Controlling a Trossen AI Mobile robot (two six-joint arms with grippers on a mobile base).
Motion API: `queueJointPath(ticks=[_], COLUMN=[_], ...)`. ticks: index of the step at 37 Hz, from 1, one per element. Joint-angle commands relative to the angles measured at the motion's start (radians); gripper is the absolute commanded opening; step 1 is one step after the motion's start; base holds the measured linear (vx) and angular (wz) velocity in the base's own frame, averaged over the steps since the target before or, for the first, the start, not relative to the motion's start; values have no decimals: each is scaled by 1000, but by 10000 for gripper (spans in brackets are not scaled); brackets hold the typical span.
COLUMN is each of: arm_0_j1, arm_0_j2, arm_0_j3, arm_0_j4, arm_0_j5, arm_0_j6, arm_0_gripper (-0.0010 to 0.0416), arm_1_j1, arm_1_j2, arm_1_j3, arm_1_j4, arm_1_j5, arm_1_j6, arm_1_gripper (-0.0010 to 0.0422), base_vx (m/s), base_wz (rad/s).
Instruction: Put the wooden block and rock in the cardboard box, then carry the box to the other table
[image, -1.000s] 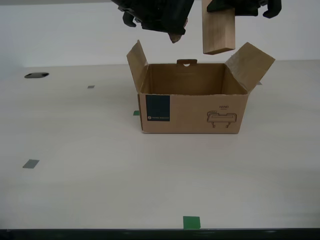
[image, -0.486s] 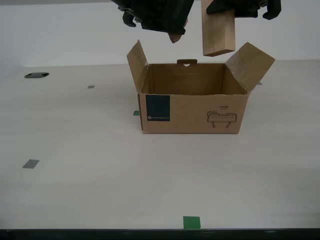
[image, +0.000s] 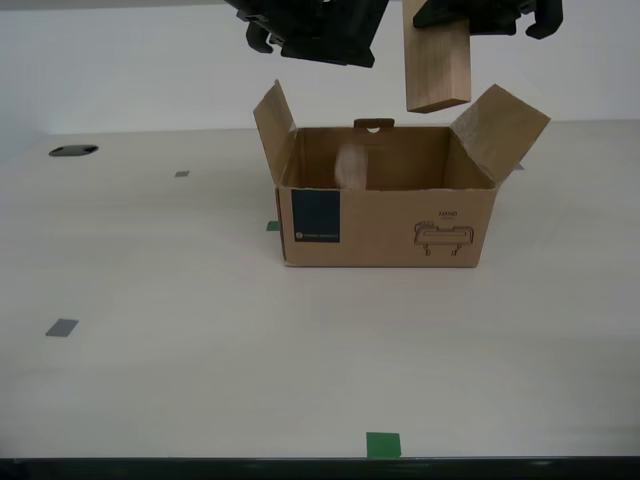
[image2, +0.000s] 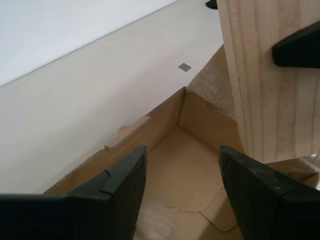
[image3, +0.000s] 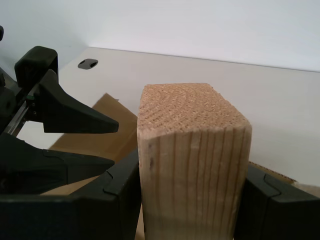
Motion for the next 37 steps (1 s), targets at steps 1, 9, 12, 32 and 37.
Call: queueJointPath(ticks=[1, 9, 12, 32, 37], arm_0_j1=[1, 2, 2, 3, 3], arm_0_j2=[0, 0, 0, 0, 0], arm_0_j3=[1, 1, 1, 42, 123], arm_0_j4=[3, 3, 3, -122, -268], arm_0_j5=[0, 0, 0, 0, 0], arm_0_j6=[10, 11, 11, 52, 52], arm_0_gripper=[181, 296, 332, 375, 360], arm_1_j1=[-1, -2, -2, -1, 0], arm_1_j2=[0, 0, 0, -1, -2], arm_1_j3=[1, 1, 1, 1, 19], arm_1_j4=[3, 4, 4, -16, -84], arm_1_j5=[7, 6, 6, 7, 7], arm_1_j6=[-37, -44, -44, -270, -315], arm_1_gripper=[224, 277, 292, 294, 283], base_vx=[0, 0, 0, 0, 0], base_wz=[0, 0, 0, 0, 0])
